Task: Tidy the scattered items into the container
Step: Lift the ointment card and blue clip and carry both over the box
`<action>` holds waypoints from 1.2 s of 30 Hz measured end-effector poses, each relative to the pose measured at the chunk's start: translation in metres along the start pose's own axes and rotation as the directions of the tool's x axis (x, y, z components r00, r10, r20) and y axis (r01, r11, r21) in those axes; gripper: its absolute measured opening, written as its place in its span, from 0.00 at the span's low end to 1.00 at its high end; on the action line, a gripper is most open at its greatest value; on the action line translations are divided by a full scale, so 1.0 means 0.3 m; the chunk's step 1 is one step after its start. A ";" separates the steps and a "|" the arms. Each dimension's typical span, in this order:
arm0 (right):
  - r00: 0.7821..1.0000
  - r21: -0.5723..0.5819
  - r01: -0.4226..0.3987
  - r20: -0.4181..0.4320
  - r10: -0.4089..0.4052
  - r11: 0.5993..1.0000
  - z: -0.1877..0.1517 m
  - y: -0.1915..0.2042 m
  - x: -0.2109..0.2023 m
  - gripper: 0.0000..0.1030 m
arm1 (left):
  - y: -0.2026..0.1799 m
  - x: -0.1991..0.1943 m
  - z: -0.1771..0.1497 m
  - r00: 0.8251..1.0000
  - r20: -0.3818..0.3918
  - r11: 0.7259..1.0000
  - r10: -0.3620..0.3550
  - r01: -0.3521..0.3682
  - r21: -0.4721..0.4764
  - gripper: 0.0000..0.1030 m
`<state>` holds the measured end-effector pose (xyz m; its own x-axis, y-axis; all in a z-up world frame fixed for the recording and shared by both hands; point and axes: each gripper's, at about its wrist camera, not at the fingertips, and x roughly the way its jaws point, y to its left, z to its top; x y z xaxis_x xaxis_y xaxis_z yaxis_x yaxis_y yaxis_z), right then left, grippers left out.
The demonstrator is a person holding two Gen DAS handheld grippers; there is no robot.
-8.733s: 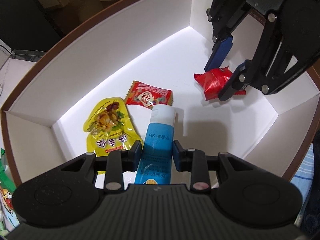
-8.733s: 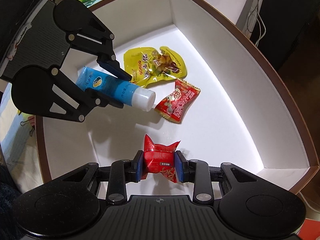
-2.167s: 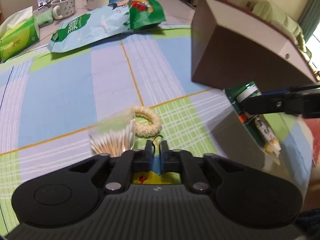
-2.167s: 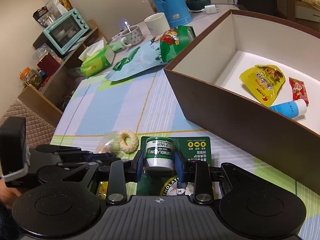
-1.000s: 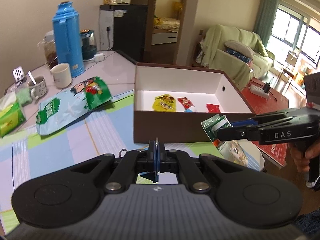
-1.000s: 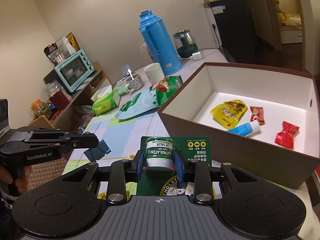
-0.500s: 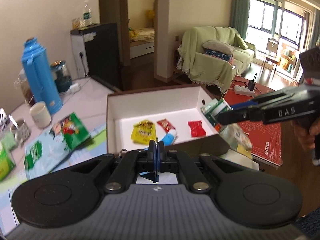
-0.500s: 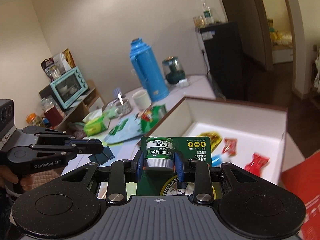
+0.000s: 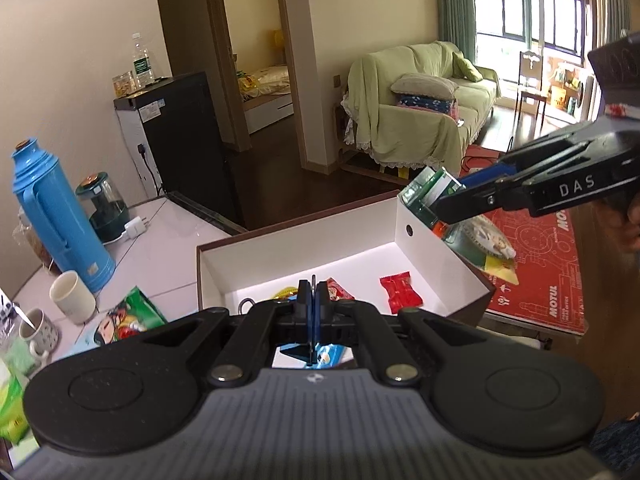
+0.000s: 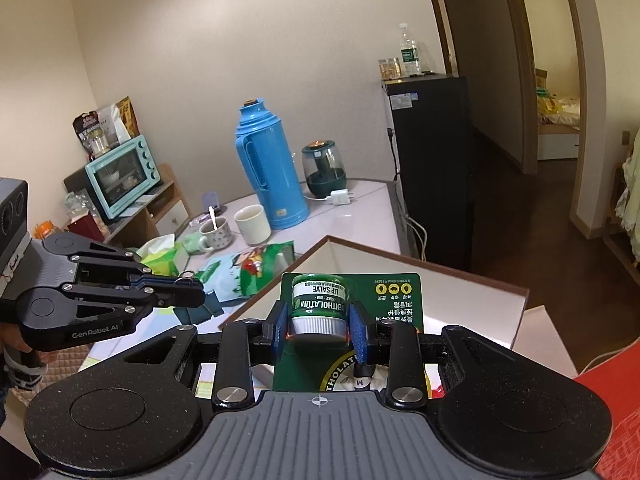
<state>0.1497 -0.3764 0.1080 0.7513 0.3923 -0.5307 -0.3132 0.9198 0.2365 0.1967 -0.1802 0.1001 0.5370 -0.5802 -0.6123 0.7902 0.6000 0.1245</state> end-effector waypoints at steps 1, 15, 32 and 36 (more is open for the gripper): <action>1.000 -0.005 0.001 -0.003 -0.001 1.000 0.008 -0.010 0.006 0.31 | -0.002 0.016 0.008 1.000 -0.005 1.000 0.002 -0.002 0.007 0.00; 0.995 -0.109 -0.022 -0.103 0.010 0.994 0.093 -0.165 0.138 0.31 | 0.029 0.225 0.081 0.994 -0.107 0.997 0.033 -0.026 0.073 0.00; 0.972 -0.177 -0.091 -0.228 0.049 0.980 0.117 -0.278 0.296 0.31 | 0.107 0.406 0.085 0.974 -0.222 0.992 0.047 -0.020 0.122 0.00; 0.956 -0.189 -0.114 -0.286 0.057 0.975 0.095 -0.287 0.340 0.31 | 0.121 0.443 0.068 0.967 -0.253 0.992 0.035 -0.002 0.129 0.00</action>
<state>0.2700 -0.4160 0.0567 0.5345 0.4305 -0.7273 -0.5007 0.8546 0.1378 0.3029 -0.2467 0.0392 0.4722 -0.4003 -0.7854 0.8206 0.5250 0.2258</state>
